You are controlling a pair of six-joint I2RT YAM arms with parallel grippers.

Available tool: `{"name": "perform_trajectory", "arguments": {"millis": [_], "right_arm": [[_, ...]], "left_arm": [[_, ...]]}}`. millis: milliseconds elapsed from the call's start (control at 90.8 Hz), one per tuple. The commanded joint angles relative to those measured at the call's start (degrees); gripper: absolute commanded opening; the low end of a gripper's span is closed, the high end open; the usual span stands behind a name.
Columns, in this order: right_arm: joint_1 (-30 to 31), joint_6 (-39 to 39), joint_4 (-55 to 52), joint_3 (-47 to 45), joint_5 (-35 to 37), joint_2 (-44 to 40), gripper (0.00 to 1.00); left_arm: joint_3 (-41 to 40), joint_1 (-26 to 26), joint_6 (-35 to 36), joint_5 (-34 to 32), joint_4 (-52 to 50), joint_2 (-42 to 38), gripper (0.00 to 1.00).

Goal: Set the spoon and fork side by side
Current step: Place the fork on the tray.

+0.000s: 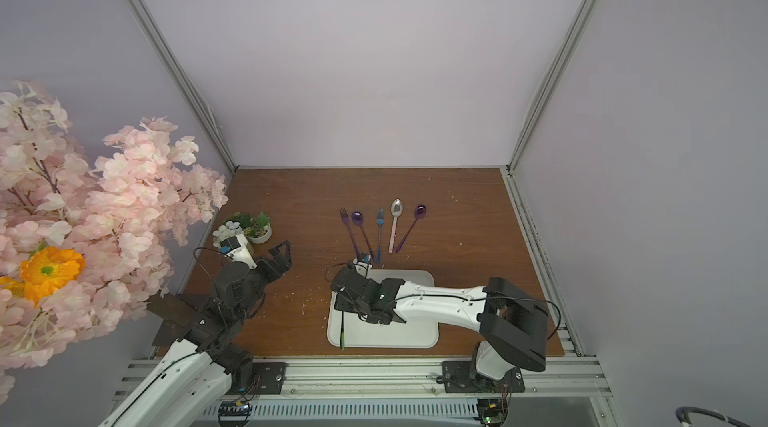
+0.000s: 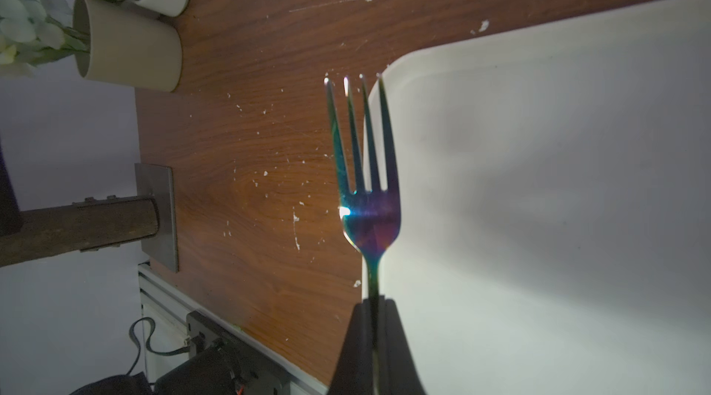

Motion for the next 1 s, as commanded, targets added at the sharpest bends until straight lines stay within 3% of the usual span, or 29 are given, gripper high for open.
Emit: {"name": "perform_trajectory", "arguments": {"millis": [0, 991], "right_arm": [[0.0, 2.2, 3.3, 0.8, 0.7, 2.4, 0.00], [-2.1, 0.8, 3.3, 4.7, -0.2, 11.1, 0.00]], "left_arm": [[0.1, 0.4, -0.2, 1.1, 1.1, -0.9, 0.99], [-0.6, 0.4, -0.4, 1.5, 1.2, -1.8, 0.99]]}}
